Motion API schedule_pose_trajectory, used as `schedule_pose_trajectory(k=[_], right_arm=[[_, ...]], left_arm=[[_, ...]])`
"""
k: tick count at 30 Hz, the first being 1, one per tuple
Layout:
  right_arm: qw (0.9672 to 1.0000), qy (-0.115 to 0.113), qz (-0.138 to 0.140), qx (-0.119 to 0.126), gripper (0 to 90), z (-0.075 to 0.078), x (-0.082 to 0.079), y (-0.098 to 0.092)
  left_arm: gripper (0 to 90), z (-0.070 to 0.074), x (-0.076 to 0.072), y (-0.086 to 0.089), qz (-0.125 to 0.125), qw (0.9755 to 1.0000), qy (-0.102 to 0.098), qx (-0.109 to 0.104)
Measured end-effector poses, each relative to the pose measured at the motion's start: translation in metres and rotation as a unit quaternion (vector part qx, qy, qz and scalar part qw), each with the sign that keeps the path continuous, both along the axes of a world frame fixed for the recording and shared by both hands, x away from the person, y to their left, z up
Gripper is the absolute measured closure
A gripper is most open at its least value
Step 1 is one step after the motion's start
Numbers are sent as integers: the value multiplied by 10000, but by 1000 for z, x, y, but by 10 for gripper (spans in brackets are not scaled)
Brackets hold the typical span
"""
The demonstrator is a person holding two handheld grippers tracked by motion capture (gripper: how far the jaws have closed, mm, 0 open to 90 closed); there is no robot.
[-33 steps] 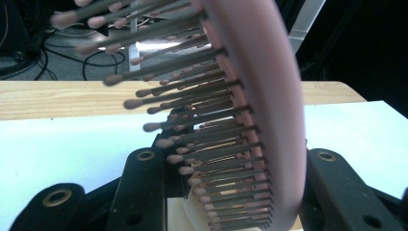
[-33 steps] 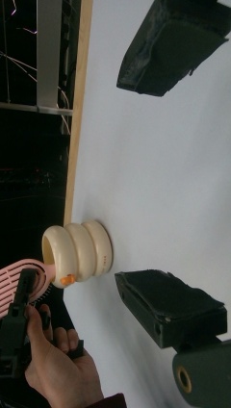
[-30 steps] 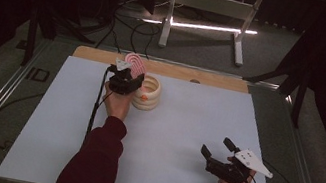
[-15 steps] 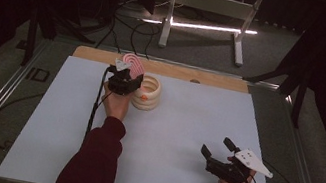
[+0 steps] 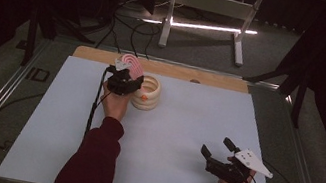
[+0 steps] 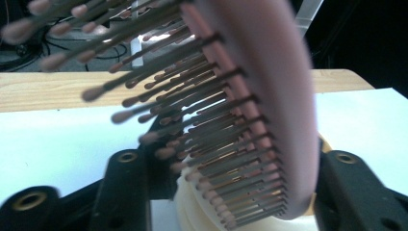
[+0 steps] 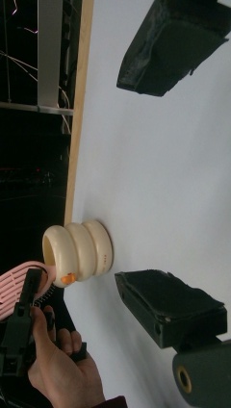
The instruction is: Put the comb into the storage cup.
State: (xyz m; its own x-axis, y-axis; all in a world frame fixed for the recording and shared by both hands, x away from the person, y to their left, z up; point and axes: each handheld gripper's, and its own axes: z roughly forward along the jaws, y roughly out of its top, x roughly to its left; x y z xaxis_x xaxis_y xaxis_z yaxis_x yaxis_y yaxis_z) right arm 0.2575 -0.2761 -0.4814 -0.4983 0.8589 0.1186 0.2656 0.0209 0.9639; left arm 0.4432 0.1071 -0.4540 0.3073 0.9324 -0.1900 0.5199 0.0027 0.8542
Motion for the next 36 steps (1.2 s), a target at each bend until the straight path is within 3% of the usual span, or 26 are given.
schedule_pose_trajectory(k=[7, 14, 23, 25, 34, 36], right_arm=[[10000, 5, 12, -1, 89, 0, 0, 1], [10000, 11, 16, -5, 89, 0, 0, 1], [10000, 20, 22, -7, 89, -1, 0, 1], [10000, 20, 27, -10, 89, -1, 0, 1], [10000, 23, 23, -7, 89, -1, 0, 1], [10000, 16, 27, -14, 89, -1, 0, 1]], left_arm=[[316, -3, 0, -4, -22, 9998, 41, 190], [171, -3, 0, -3, 20, 9997, 41, 240], [68, -2, -1, -2, -61, 9992, 2, 405], [7, -2, -1, -1, -85, 9990, 20, 445], [0, -1, -4, 3, -103, 9982, 5, 597], [0, 1, -5, 5, -115, 9986, -26, 512]])
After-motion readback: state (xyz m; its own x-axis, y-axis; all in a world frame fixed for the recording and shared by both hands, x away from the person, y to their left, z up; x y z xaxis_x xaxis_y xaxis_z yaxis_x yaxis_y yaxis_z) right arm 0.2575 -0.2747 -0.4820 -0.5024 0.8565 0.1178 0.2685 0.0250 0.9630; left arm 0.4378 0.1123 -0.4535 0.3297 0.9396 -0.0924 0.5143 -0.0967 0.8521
